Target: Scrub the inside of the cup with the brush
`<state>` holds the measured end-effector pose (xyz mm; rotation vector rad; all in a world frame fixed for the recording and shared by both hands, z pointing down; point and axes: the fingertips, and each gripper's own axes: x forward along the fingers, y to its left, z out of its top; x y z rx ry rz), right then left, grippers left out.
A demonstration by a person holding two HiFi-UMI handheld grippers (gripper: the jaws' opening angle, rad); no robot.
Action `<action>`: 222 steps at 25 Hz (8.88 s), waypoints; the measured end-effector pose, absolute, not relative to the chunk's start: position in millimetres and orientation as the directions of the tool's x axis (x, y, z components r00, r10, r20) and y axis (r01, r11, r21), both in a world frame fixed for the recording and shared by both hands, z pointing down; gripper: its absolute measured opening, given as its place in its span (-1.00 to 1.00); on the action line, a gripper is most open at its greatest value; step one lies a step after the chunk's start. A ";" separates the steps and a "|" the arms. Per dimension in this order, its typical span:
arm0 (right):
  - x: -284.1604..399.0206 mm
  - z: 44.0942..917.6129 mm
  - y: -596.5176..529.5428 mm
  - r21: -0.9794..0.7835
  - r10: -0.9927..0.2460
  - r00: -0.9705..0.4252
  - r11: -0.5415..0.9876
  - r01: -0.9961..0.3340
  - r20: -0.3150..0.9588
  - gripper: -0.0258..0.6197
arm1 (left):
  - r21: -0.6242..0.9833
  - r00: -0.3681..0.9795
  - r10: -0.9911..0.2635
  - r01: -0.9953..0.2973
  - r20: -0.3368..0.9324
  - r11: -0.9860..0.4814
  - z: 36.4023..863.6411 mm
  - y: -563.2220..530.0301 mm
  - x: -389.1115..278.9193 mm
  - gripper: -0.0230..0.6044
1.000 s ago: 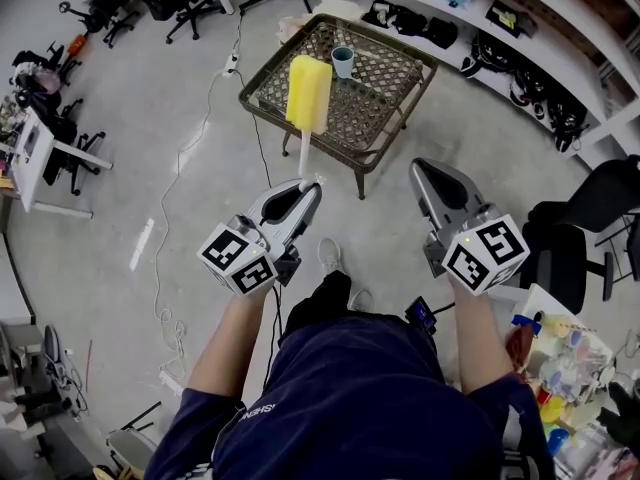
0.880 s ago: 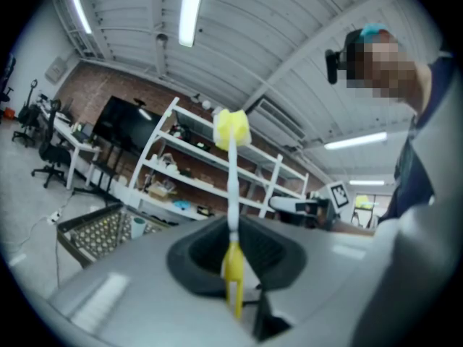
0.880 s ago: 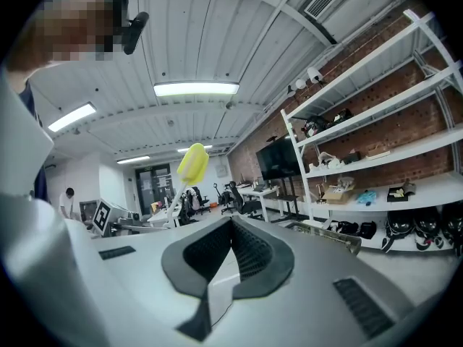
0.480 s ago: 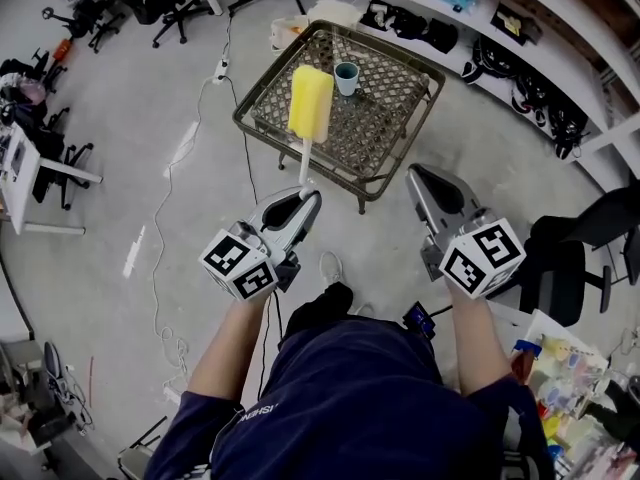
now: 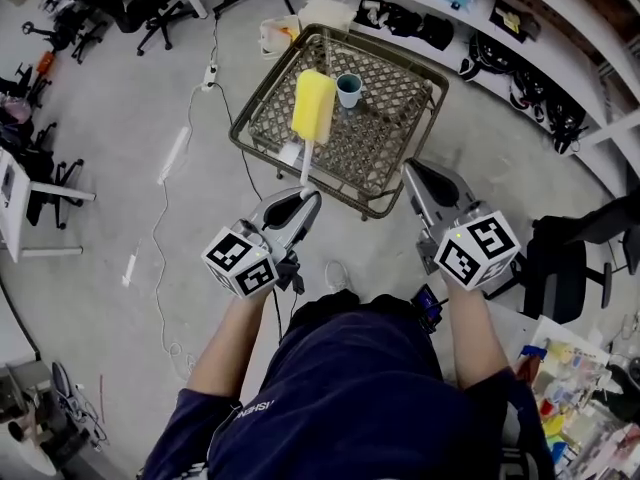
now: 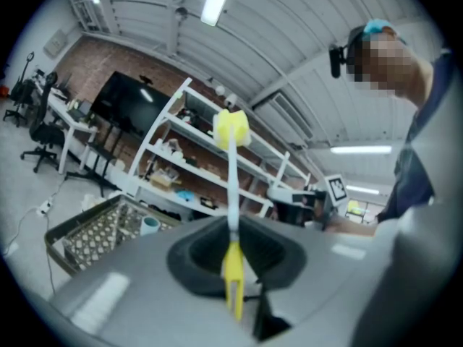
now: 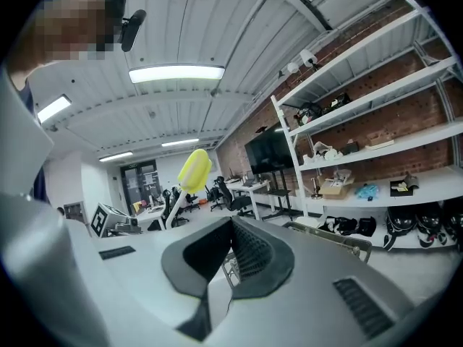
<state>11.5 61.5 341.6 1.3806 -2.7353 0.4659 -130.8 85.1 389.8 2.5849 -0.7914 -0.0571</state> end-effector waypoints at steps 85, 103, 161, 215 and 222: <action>19.8 544.8 -289.5 0.376 -0.757 -0.487 0.645 -0.665 0.436 0.20 | 0.102 0.627 -0.433 -0.634 0.647 -0.767 520.0 -149.6 -118.0 -0.80; 50.1 394.1 -287.5 0.702 -0.860 -0.335 0.509 -0.498 0.385 0.20 | -0.621 0.338 -0.657 -0.223 0.674 -0.752 371.8 -206.7 -115.8 -0.80; 48.7 421.7 -309.8 0.747 -0.811 -0.242 0.586 -0.315 0.533 0.20 | -0.701 0.202 -0.673 0.262 0.712 -0.663 366.8 -253.7 -56.6 -0.82; 49.3 428.4 -308.6 0.714 -0.799 -0.283 0.601 -0.360 0.530 0.20 | -0.670 0.361 -0.606 0.077 0.709 -0.738 354.1 -249.9 -41.8 -0.84; 53.6 426.0 -307.2 0.693 -0.800 -0.293 0.600 -0.399 0.523 0.20 | -0.656 0.381 -0.588 0.068 0.713 -0.752 353.2 -242.4 -42.7 -0.84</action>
